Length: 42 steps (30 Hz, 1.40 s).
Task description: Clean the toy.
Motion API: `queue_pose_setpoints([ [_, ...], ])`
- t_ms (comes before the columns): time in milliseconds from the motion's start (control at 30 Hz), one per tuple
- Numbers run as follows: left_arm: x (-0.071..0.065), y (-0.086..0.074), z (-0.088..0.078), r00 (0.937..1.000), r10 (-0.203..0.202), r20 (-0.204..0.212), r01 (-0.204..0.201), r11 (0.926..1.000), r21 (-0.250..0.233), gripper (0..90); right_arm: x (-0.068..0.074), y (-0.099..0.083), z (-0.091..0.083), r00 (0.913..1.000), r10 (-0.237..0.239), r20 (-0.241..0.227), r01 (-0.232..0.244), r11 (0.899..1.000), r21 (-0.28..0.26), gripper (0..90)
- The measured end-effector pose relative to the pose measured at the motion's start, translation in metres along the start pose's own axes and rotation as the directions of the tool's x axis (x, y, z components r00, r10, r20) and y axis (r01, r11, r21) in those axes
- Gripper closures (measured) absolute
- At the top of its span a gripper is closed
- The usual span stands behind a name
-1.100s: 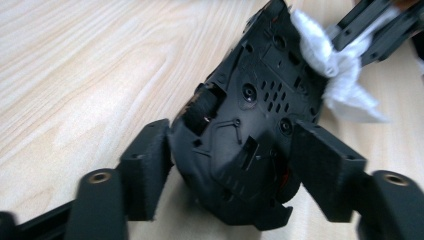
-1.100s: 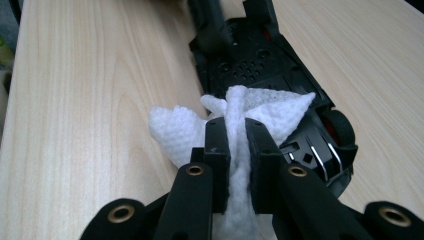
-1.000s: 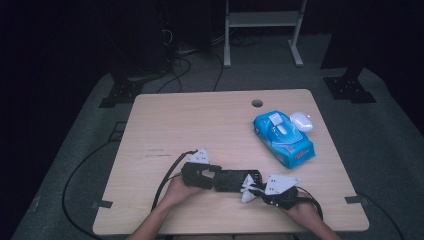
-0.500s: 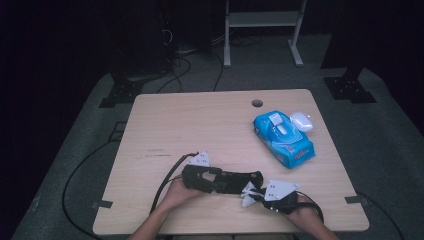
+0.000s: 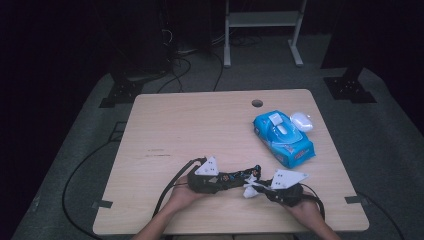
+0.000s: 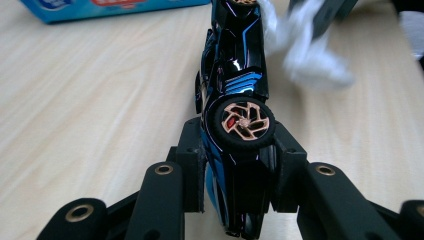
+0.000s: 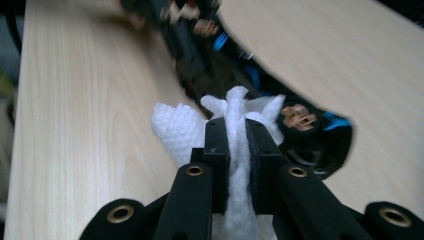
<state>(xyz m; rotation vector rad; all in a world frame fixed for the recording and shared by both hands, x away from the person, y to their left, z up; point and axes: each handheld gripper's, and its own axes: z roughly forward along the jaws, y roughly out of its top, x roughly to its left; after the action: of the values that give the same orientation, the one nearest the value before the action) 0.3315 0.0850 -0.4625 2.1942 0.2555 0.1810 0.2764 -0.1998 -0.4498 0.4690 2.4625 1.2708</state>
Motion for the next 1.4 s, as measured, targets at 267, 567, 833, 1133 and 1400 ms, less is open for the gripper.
queue_pose_setpoints([
  [267, 0.0, 0.0, 0.002, 0.9998, 0.001, -0.02, -0.001, 0.9999, -0.012, 65.5, -0.008, 0.037, 0.002, 0.9964, 0.083, -0.019, -0.085, 0.991, -0.103, 80.7],
  [567, 0.002, -0.003, 0.0, 0.9998, -0.006, -0.019, 0.005, 0.9997, -0.022, 65.8, -0.007, 0.068, 0.059, 0.9828, 0.153, -0.104, -0.151, 0.988, 0.025, 80.2],
  [833, 0.0, -0.002, 0.0, 0.9995, 0.001, -0.03, -0.002, 0.9998, -0.019, 65.8, -0.026, 0.051, 0.036, 0.9723, 0.233, -0.02, -0.232, 0.972, 0.043, 80.3],
  [1133, 0.002, -0.004, -0.002, 0.9998, -0.005, -0.022, 0.004, 0.9997, -0.024, 65.9, -0.011, 0.067, 0.058, 0.9795, 0.186, -0.078, -0.184, 0.982, 0.028, 80.0],
  [1400, 0.001, -0.003, -0.002, 0.9996, -0.008, -0.029, 0.008, 0.9998, -0.02, 65.7, -0.021, 0.055, 0.046, 0.9647, 0.262, -0.03, -0.261, 0.965, 0.015, 80.0],
])
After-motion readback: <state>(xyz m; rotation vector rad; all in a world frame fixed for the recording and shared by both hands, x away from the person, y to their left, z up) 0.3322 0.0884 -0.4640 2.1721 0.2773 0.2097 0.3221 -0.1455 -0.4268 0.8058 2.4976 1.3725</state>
